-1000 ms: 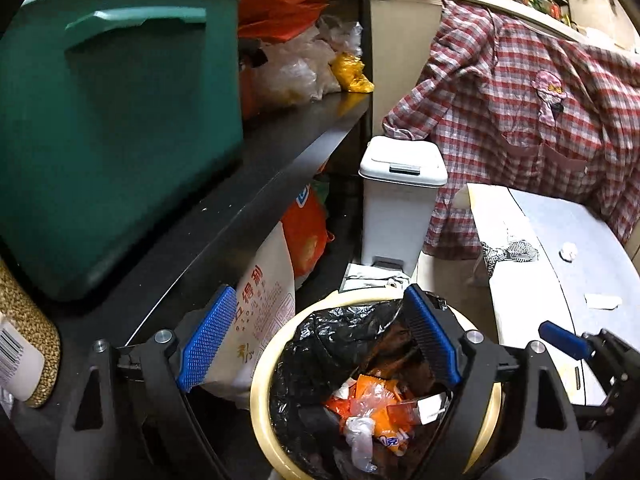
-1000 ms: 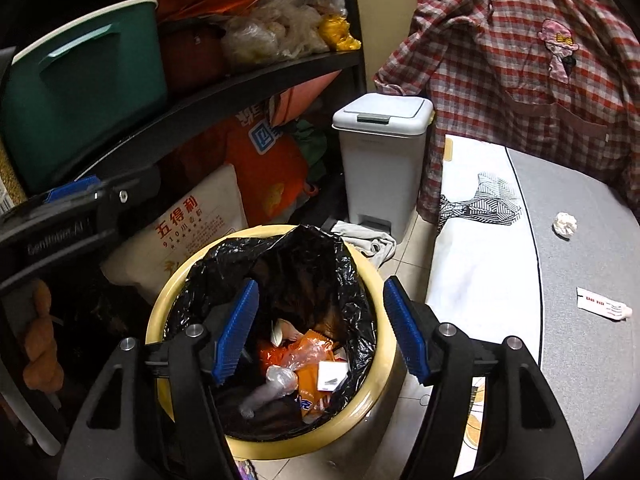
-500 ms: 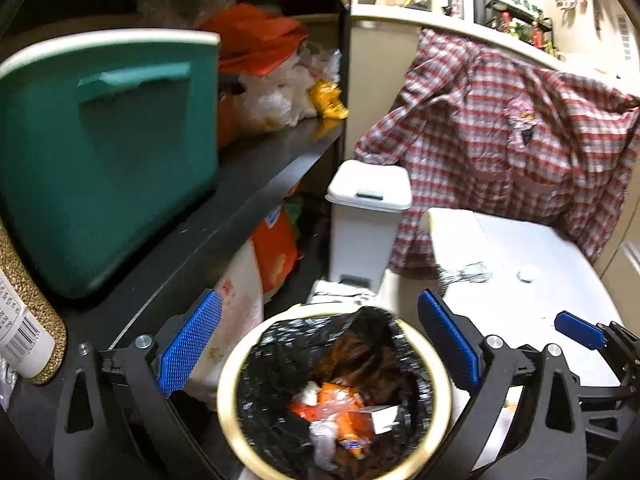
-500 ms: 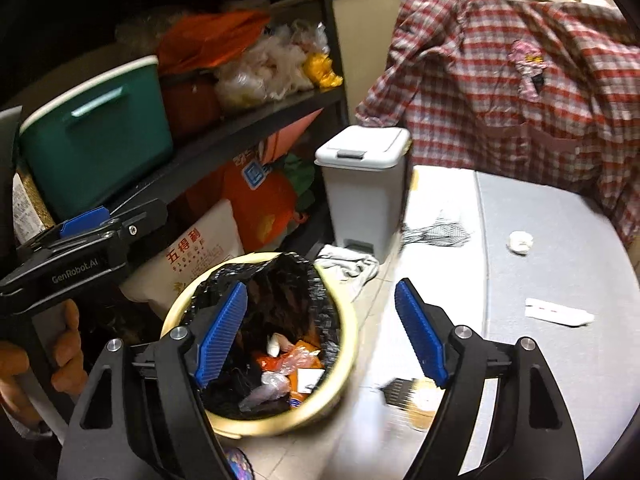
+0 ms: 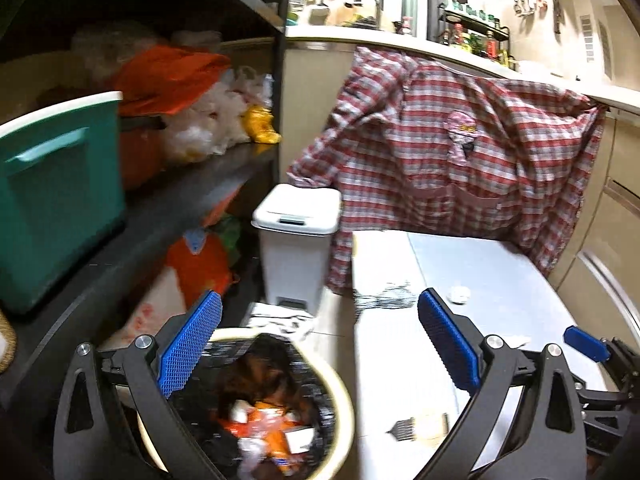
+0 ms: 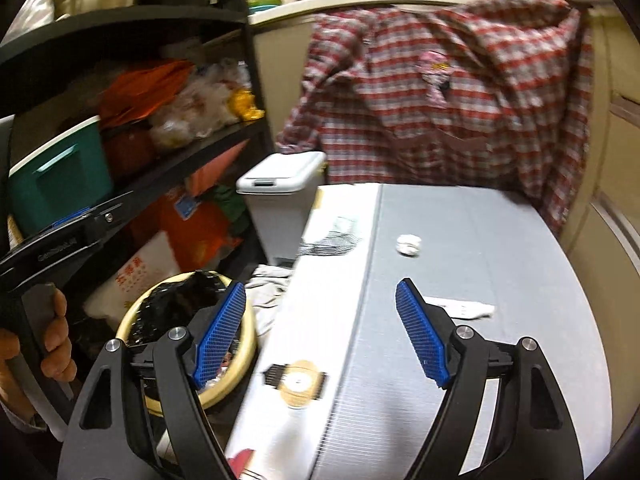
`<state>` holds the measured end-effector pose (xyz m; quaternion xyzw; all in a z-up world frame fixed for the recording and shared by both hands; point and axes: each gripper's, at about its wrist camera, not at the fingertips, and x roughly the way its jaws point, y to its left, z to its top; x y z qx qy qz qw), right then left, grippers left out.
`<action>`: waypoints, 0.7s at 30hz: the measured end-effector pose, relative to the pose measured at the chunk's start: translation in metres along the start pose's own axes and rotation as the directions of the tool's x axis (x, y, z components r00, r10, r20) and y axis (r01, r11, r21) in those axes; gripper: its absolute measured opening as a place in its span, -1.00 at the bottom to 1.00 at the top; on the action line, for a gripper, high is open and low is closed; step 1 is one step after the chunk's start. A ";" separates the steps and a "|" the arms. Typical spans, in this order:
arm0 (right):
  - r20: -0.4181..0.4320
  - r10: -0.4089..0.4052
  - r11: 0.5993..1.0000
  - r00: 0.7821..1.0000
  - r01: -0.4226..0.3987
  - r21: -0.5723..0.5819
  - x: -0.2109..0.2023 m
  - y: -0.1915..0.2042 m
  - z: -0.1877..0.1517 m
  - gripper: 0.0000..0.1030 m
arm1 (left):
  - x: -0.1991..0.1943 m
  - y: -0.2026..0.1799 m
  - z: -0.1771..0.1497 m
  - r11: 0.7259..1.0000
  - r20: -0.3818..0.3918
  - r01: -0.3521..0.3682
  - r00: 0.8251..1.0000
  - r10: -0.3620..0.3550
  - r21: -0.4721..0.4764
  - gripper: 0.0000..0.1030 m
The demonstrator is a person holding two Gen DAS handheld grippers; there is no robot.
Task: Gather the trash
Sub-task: 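Move the right gripper back to the white ointment tube on the table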
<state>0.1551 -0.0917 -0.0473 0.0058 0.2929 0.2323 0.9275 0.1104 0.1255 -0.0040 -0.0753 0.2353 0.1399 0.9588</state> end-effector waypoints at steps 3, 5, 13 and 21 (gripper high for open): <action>-0.004 -0.029 0.999 1.000 0.029 0.041 0.000 -0.021 0.000 0.49 | 0.006 -0.025 0.003 0.999 0.001 0.036 0.999 -0.036 0.031 0.85; -0.002 -0.069 0.996 0.998 0.069 0.053 0.001 -0.036 0.000 0.49 | 0.010 -0.041 0.004 0.997 0.010 0.048 0.999 -0.049 0.059 0.85; -0.052 -0.195 0.974 0.979 0.200 0.110 0.018 -0.094 -0.014 0.49 | 0.032 -0.092 0.004 0.986 0.007 0.116 0.993 -0.118 0.120 0.85; -0.094 -0.288 0.939 0.953 0.300 0.168 0.038 -0.135 -0.027 0.49 | 0.062 -0.105 -0.014 0.978 -0.054 0.144 0.989 -0.137 0.150 0.85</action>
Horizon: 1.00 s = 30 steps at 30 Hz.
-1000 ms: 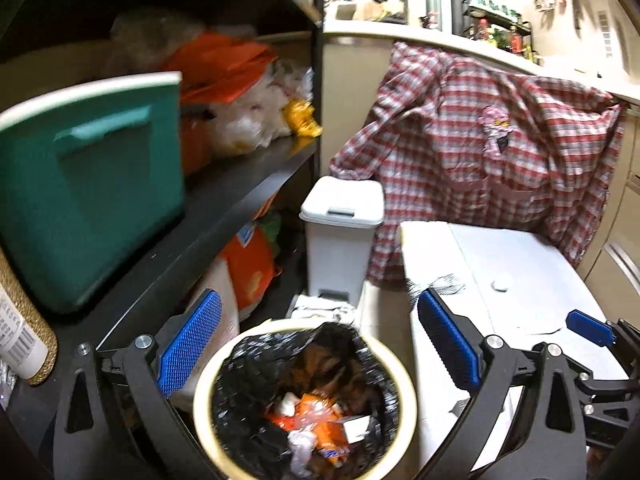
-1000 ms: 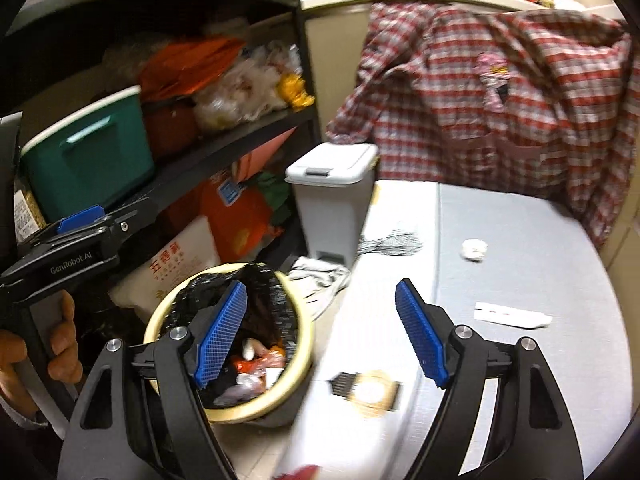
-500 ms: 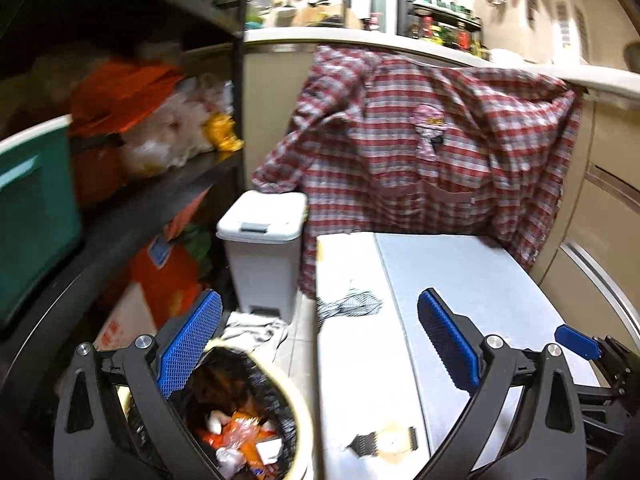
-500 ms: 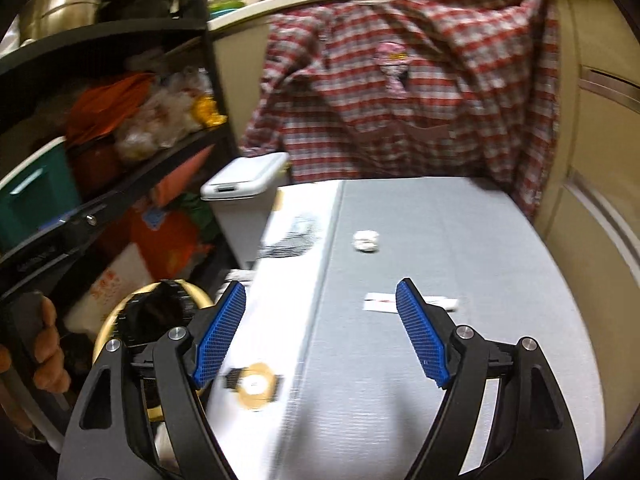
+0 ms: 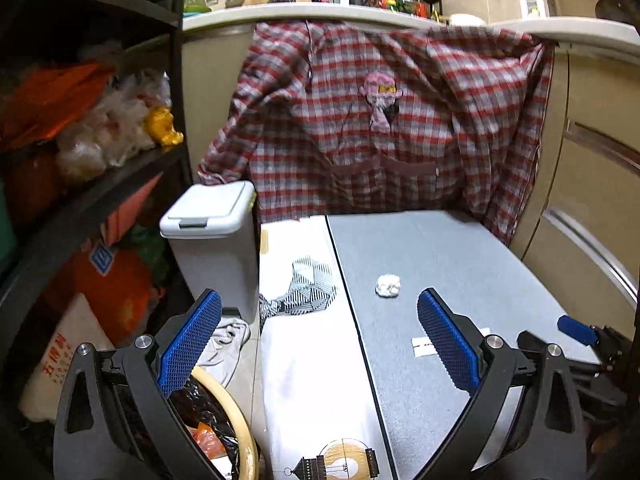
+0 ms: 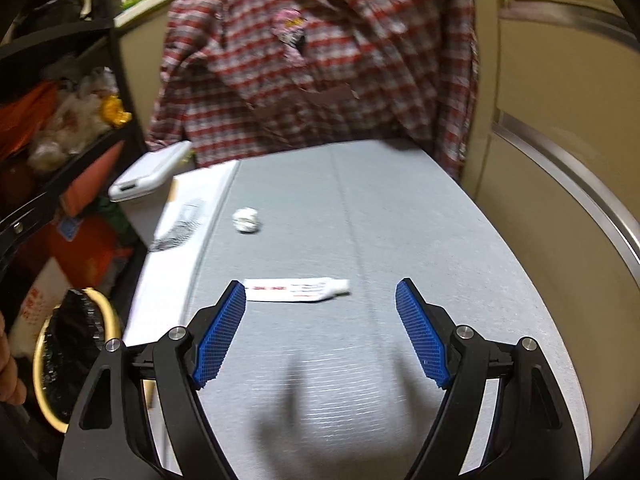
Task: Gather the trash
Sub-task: 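Move the right gripper back to the white ointment tube on the table, then close the right gripper on the white tube and lift it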
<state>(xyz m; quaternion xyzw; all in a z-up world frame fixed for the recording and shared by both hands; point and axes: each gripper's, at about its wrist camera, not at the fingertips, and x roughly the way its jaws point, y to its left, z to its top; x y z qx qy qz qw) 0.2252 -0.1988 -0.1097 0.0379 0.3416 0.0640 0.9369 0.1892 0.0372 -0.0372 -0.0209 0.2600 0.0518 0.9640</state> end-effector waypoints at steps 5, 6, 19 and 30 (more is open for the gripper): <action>-0.044 -0.033 0.999 0.998 0.034 0.000 0.025 -0.012 -0.006 0.49 | 0.016 0.001 -0.006 1.000 -0.032 -0.006 0.999 0.007 0.007 0.85; -0.047 -0.035 0.999 0.998 0.035 -0.004 0.030 -0.012 -0.006 0.49 | 0.017 0.002 -0.007 1.000 -0.033 -0.006 0.999 0.007 0.006 0.85; -0.125 -0.004 1.000 0.992 0.007 0.024 0.092 -0.009 -0.001 0.49 | 0.027 0.012 -0.007 1.000 -0.046 -0.018 0.999 0.018 0.001 0.85; -0.205 0.060 0.996 0.977 -0.073 -0.059 0.129 0.004 0.005 0.17 | 0.029 0.023 -0.010 0.999 -0.048 -0.038 0.998 0.039 0.016 0.85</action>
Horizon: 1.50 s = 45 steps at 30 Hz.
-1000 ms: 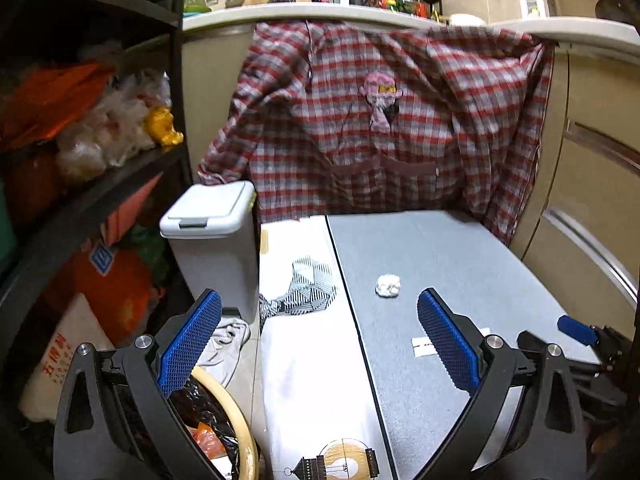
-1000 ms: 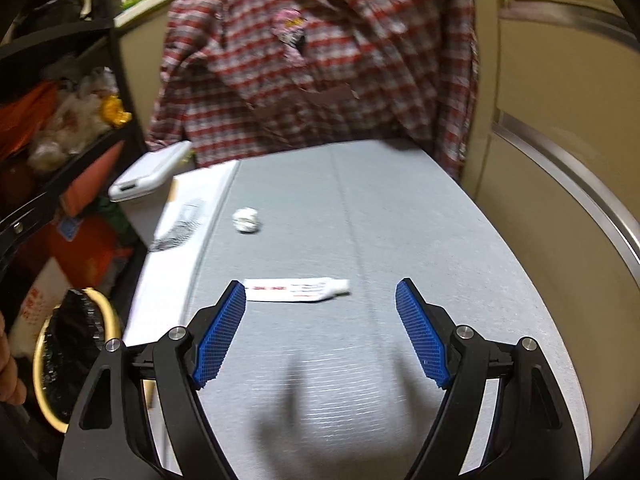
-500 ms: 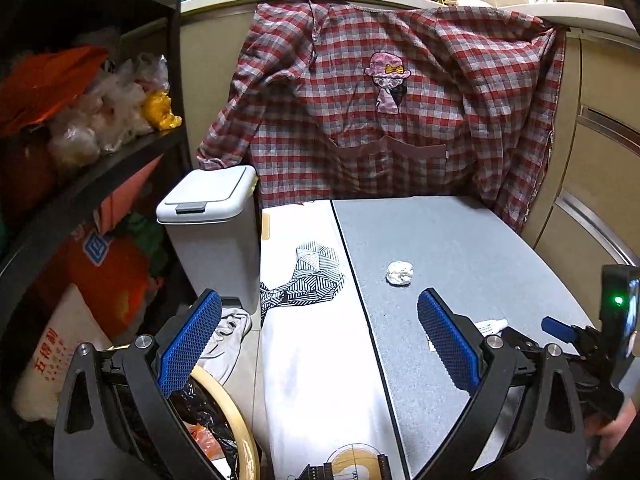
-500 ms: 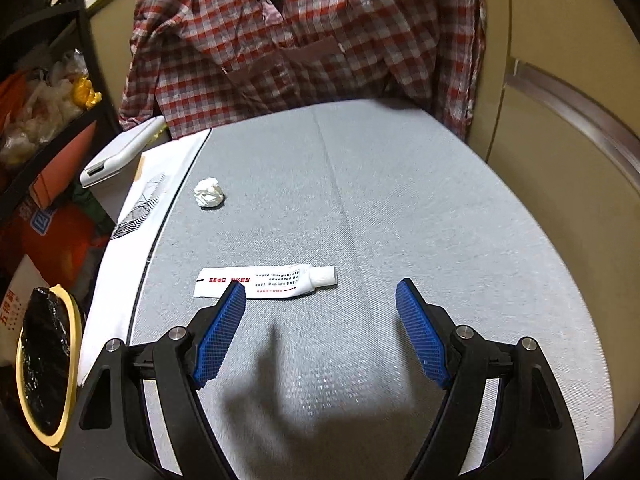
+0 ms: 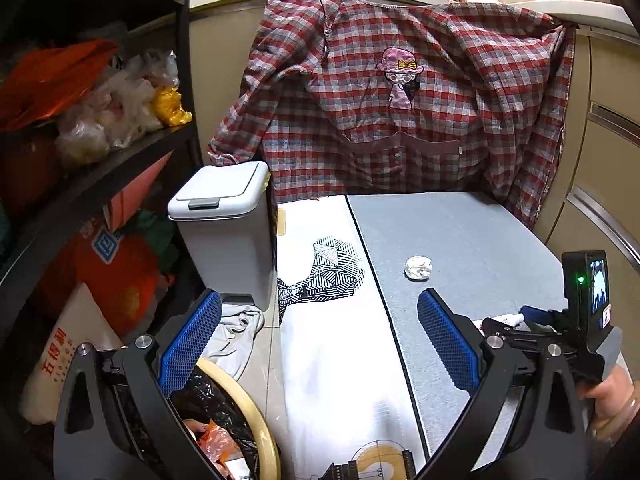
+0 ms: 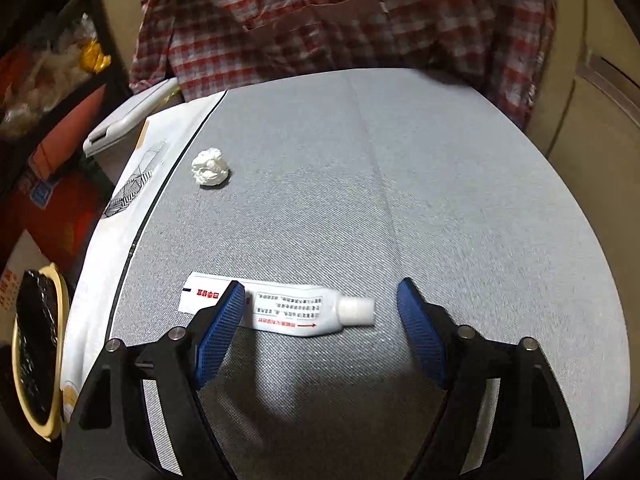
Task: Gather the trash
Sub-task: 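Close the right gripper on the white tube and lift it, then grasp the crumpled white tissue ball with the left gripper while the right gripper holds the tube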
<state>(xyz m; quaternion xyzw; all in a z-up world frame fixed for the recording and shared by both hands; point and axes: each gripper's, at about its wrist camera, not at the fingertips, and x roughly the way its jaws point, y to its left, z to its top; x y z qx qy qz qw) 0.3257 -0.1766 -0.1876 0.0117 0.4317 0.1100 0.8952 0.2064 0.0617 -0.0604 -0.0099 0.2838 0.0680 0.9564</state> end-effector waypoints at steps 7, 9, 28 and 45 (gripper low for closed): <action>-0.010 0.052 0.998 0.999 -0.052 -0.044 -0.017 0.006 -0.008 -0.49 | -0.001 0.000 -0.001 1.000 0.003 -0.001 1.000 0.001 0.005 0.85; -0.004 0.058 0.996 0.998 -0.058 -0.071 -0.024 0.009 -0.013 -0.53 | -0.002 -0.001 0.000 1.000 0.006 0.001 1.000 -0.001 0.002 0.85; 0.214 -0.026 0.998 0.976 0.014 0.057 -0.074 -0.021 0.001 -0.56 | 0.003 -0.011 -0.001 1.000 0.022 0.022 1.000 -0.022 -0.001 0.85; 0.257 -0.094 0.983 0.962 0.049 0.174 -0.084 -0.049 0.013 -0.55 | 0.136 -0.088 0.006 0.970 -0.041 0.244 0.969 -0.245 -0.022 0.83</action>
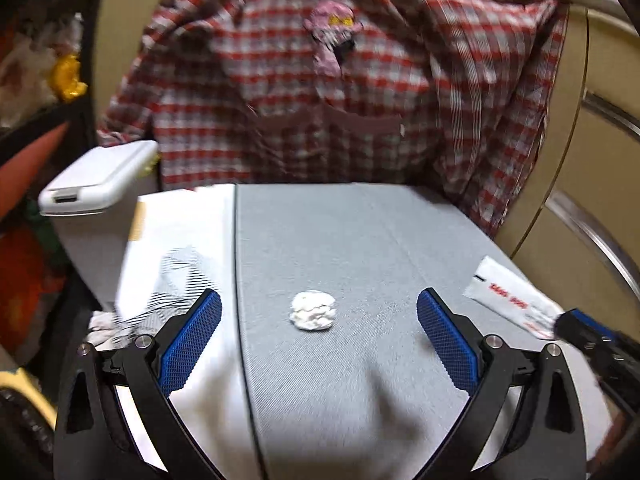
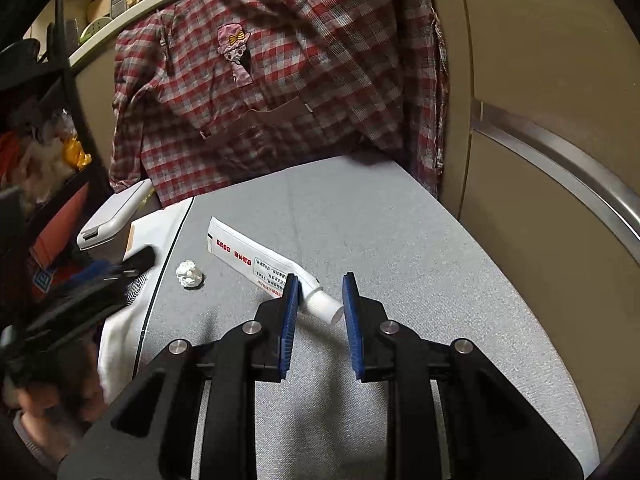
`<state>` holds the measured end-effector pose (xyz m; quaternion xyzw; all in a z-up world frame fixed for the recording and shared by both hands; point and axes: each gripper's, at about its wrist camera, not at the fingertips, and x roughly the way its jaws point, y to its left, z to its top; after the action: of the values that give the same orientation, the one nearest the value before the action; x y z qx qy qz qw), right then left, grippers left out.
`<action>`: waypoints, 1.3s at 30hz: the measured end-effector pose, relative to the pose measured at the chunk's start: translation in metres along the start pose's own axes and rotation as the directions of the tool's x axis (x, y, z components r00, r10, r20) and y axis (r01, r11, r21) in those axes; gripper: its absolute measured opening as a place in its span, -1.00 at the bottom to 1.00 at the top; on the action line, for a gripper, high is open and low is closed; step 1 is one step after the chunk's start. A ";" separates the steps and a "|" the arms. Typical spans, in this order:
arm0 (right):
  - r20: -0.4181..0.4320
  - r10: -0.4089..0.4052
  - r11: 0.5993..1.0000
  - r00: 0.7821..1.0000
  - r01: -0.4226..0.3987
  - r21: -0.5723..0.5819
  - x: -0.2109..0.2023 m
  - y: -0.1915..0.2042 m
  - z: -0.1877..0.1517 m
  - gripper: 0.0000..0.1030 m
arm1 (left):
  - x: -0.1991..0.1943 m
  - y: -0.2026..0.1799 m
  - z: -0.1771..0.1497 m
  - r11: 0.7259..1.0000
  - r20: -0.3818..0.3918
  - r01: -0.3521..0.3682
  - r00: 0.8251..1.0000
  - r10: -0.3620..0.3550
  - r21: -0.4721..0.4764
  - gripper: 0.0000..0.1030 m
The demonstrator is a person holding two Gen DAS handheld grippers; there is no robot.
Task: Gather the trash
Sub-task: 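Grasp the crumpled white tissue ball with the left gripper while the right gripper holds the tube, then carry the tissue ball and the tube over the bin with both grippers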
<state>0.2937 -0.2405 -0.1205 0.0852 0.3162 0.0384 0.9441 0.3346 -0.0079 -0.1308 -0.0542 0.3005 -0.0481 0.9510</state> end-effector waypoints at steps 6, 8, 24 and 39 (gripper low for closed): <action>-0.019 -0.001 1.000 1.000 0.001 0.001 0.006 -0.002 0.000 -0.55 | 0.043 0.003 -0.004 0.999 -0.109 0.029 0.994 -0.030 -0.017 0.38; -0.023 -0.002 1.000 1.000 0.002 0.008 0.008 -0.002 -0.001 -0.55 | 0.050 0.005 -0.003 0.999 -0.124 0.028 0.992 -0.032 -0.038 0.32; -0.030 -0.013 1.000 0.999 0.013 0.009 0.011 -0.009 -0.001 -0.55 | 0.045 0.006 0.000 0.999 -0.099 0.012 0.995 -0.014 -0.030 -0.78; 0.018 0.021 1.000 1.000 -0.020 -0.020 -0.039 0.014 0.005 -0.55 | -0.095 0.020 0.025 1.000 0.034 -0.008 0.999 0.008 -0.012 -0.78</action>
<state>0.2656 -0.2326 -0.0911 0.0794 0.3063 0.0506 0.9473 0.2729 0.0253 -0.0589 -0.0593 0.2847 -0.0417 0.9559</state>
